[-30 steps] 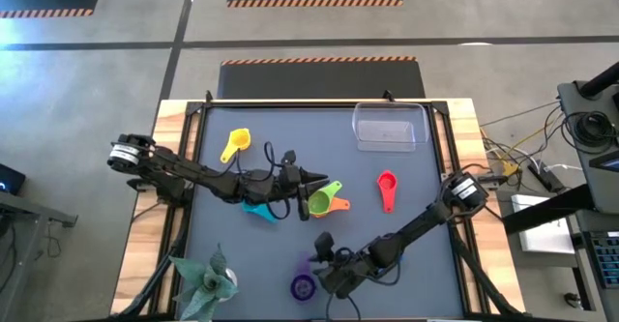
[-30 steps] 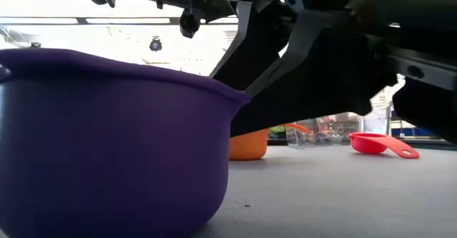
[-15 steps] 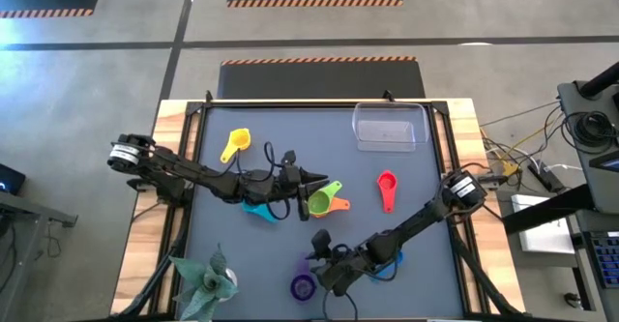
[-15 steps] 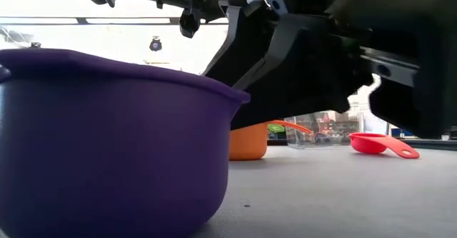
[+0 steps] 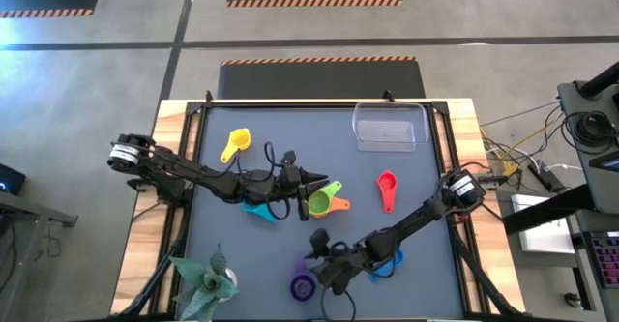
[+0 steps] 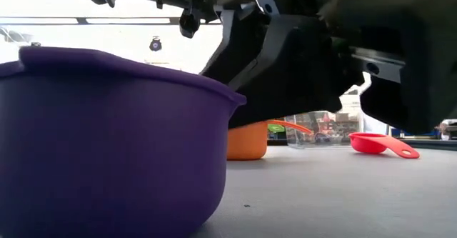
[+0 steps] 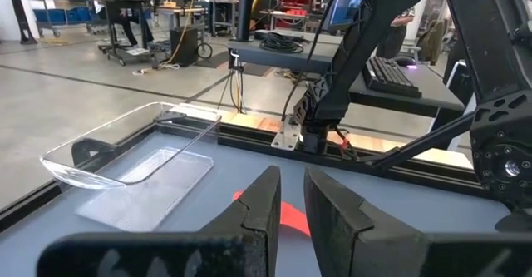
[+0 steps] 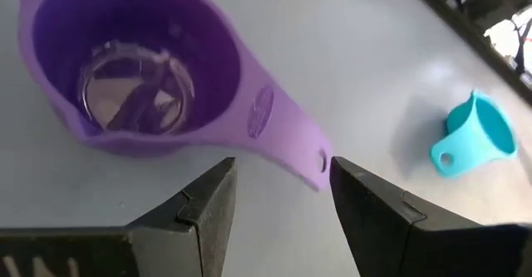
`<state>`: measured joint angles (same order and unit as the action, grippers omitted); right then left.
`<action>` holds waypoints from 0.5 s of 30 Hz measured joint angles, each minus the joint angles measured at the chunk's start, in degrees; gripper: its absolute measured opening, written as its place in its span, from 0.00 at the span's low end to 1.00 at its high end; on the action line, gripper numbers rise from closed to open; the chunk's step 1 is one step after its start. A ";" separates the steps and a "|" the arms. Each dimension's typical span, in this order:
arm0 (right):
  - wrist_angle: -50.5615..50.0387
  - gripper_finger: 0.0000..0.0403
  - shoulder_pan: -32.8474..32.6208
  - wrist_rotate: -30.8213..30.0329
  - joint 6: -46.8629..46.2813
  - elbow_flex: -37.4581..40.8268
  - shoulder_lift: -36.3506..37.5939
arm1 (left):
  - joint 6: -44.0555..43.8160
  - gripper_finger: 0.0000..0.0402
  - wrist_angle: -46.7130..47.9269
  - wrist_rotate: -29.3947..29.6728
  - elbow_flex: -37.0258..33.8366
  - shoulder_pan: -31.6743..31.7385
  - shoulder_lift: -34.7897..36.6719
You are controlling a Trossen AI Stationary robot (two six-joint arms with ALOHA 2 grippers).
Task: Nest measuring cups in basket
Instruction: Stack the violet measuring cup on top of the light green measuring cup
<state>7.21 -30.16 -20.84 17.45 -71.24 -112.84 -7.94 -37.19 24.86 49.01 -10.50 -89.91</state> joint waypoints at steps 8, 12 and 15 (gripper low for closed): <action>-17.21 0.45 -2.00 -10.85 -10.65 -1.10 3.13 | -3.29 0.10 9.10 -2.99 -0.07 -4.14 6.90; -18.86 0.45 -5.17 -14.63 -14.46 2.03 8.30 | -1.50 0.10 12.26 0.86 -0.07 -8.10 9.03; -17.00 0.45 -6.79 -16.85 -16.78 6.13 12.29 | 0.10 0.10 11.69 5.97 -0.07 -10.23 9.37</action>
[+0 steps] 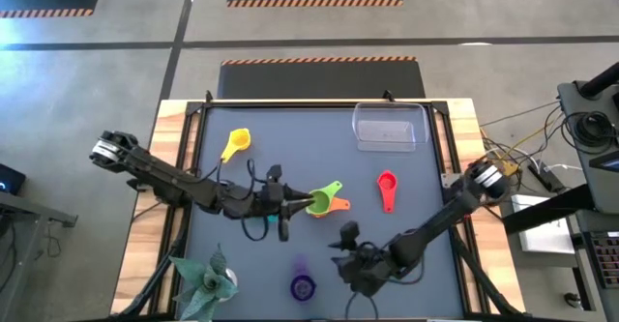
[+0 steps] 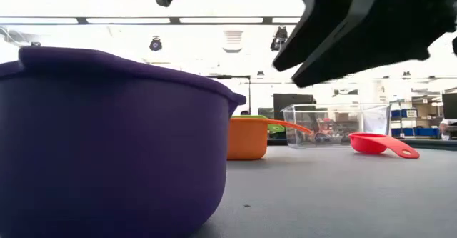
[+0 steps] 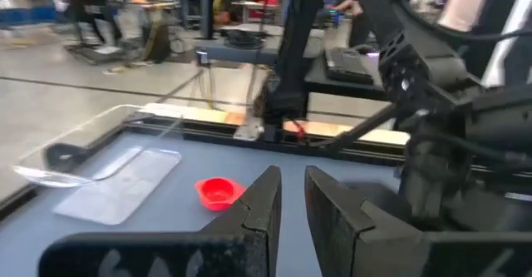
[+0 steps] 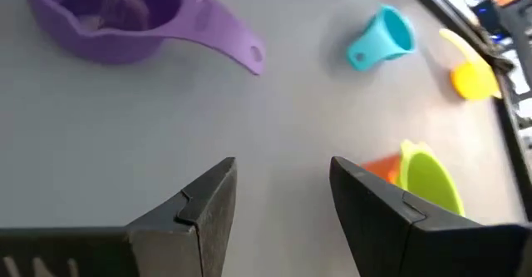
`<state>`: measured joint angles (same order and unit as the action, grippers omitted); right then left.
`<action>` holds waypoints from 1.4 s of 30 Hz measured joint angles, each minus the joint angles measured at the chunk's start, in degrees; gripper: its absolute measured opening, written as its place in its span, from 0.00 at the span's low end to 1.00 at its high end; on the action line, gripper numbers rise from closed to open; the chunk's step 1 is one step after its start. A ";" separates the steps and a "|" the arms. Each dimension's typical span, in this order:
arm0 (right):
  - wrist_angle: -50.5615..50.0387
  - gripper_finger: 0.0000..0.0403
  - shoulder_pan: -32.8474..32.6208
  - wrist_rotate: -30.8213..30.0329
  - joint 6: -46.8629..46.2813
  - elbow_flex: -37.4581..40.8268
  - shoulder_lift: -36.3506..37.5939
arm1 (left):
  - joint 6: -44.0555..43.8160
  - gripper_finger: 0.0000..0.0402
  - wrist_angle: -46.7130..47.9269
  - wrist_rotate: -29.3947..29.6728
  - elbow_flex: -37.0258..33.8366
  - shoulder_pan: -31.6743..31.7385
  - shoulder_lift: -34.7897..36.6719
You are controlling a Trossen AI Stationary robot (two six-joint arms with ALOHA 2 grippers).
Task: Nest measuring cups in basket
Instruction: Stack the violet measuring cup on top of the light green measuring cup
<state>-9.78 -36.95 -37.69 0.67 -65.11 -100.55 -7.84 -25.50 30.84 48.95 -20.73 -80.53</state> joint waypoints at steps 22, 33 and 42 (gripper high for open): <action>12.47 0.45 -2.20 0.27 -9.73 19.88 27.90 | -6.23 0.10 3.10 -19.19 0.00 -1.86 -2.05; 14.83 0.45 -2.18 0.63 -6.76 19.90 27.69 | -2.62 0.10 12.57 -17.82 4.99 -2.69 -1.55; 14.54 0.45 -2.18 0.63 -6.61 19.90 27.69 | -5.09 0.11 60.98 -11.65 30.87 -3.61 -6.89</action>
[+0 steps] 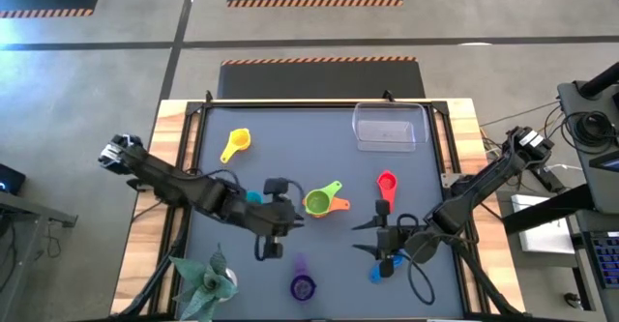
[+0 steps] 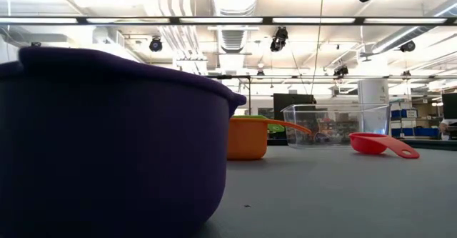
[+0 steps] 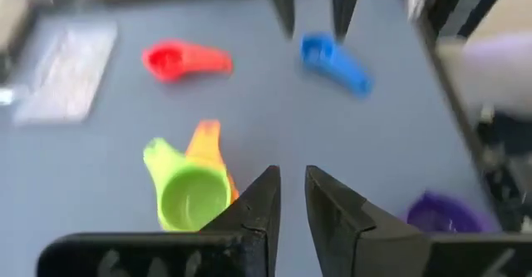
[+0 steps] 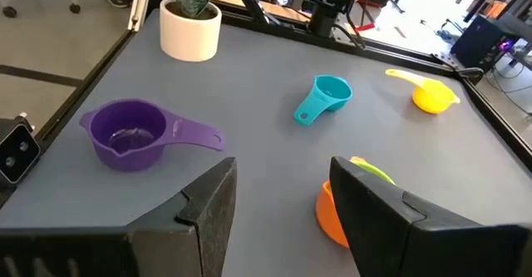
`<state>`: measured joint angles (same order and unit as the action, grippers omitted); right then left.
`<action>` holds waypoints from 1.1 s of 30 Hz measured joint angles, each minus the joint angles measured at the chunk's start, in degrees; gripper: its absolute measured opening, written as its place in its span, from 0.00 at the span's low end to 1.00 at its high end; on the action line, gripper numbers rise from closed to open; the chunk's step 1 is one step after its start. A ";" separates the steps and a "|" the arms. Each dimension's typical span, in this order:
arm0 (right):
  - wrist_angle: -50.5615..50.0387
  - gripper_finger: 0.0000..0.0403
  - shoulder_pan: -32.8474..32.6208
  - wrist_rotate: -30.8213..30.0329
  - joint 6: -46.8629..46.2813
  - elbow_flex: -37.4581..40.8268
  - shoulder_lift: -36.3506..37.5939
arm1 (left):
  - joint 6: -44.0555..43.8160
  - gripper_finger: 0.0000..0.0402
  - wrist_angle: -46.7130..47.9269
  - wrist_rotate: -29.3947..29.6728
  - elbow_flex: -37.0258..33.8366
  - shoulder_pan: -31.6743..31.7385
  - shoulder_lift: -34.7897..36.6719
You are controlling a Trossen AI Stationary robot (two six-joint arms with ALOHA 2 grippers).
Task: Nest measuring cups in basket
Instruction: Stack the violet measuring cup on top of the light green measuring cup
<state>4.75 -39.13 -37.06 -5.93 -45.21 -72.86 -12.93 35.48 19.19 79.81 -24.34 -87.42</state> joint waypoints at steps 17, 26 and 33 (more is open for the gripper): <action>-0.02 0.45 0.00 0.00 0.00 0.42 0.00 | -11.62 0.56 27.48 -5.78 16.47 -4.53 -25.69; -0.22 0.45 0.00 0.00 -0.02 0.42 -0.02 | -14.80 0.58 28.53 -9.81 17.74 -5.41 -31.72; -0.22 0.45 0.00 0.00 -0.02 0.46 -0.02 | -15.03 0.56 26.37 -9.50 17.48 -5.34 -33.93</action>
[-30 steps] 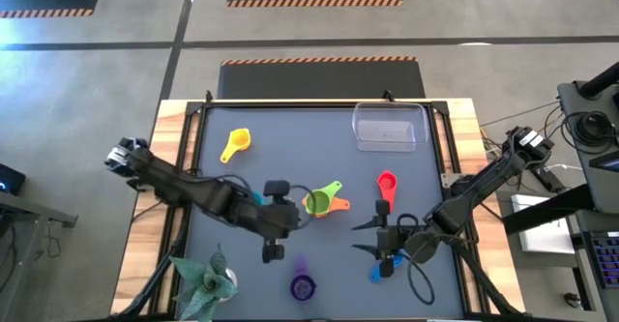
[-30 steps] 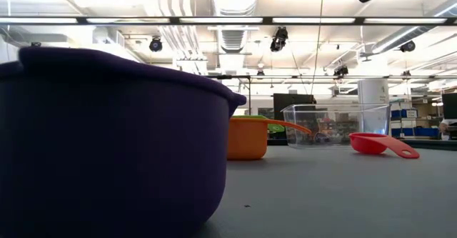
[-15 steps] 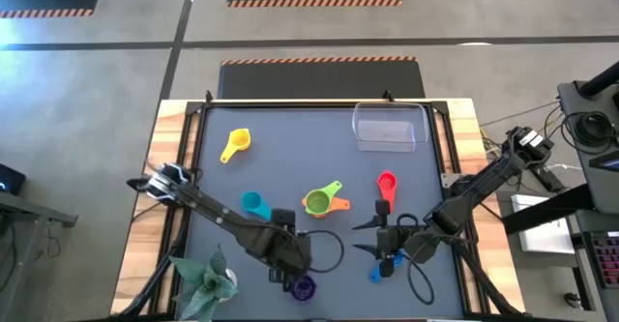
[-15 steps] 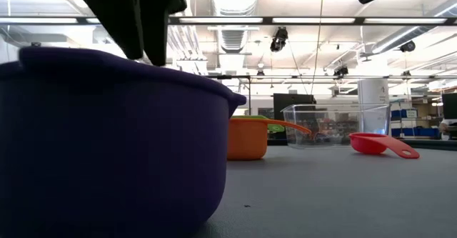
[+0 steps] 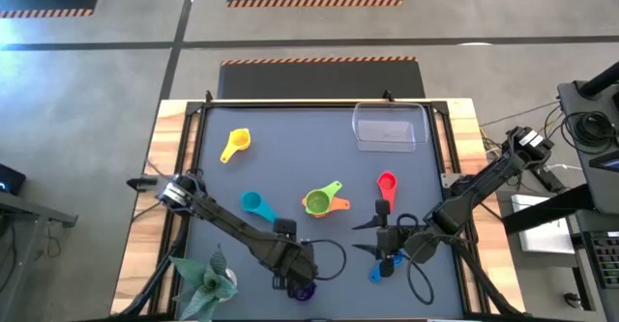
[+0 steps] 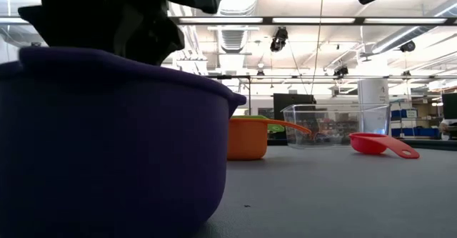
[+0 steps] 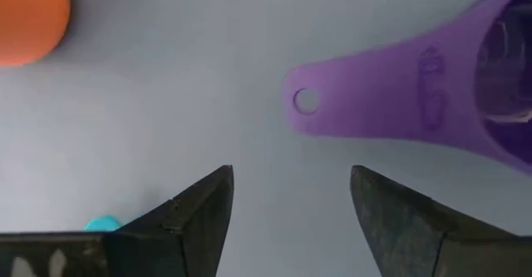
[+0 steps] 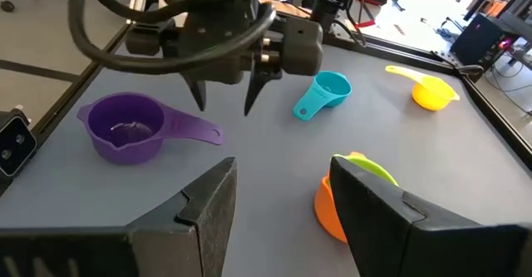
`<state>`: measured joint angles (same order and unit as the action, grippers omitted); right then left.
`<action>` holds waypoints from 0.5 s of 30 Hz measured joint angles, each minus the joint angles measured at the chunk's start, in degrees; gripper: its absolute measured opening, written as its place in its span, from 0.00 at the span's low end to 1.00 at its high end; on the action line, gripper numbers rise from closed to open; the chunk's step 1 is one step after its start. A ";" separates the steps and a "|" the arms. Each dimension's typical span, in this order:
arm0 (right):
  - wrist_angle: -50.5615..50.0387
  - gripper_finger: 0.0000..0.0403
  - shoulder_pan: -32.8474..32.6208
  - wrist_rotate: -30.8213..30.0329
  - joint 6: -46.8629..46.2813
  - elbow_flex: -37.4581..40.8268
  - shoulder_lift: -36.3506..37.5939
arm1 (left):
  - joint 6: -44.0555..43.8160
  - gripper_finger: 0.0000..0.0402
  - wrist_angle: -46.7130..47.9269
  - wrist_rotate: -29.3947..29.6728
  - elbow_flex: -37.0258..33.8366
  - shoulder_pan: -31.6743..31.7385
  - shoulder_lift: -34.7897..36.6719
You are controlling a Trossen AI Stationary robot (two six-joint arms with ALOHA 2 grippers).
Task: Nest measuring cups in basket
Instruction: Stack the violet measuring cup on top of the light green measuring cup
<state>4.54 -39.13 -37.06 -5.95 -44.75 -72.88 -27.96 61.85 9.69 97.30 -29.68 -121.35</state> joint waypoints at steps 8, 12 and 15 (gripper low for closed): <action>-0.02 0.45 0.00 0.00 0.63 0.00 0.00 | 0.77 0.56 -2.54 4.35 -0.35 0.85 -0.99; 0.00 0.45 0.00 0.00 0.63 0.00 0.00 | 3.69 0.56 -7.31 7.67 -0.35 1.68 -1.06; 0.00 0.45 0.00 0.00 0.63 0.00 0.00 | 7.54 0.56 -12.00 9.47 -0.35 2.12 -1.06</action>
<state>4.54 -39.13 -37.06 -5.32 -44.75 -72.88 -20.42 49.85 19.16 96.95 -27.55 -122.41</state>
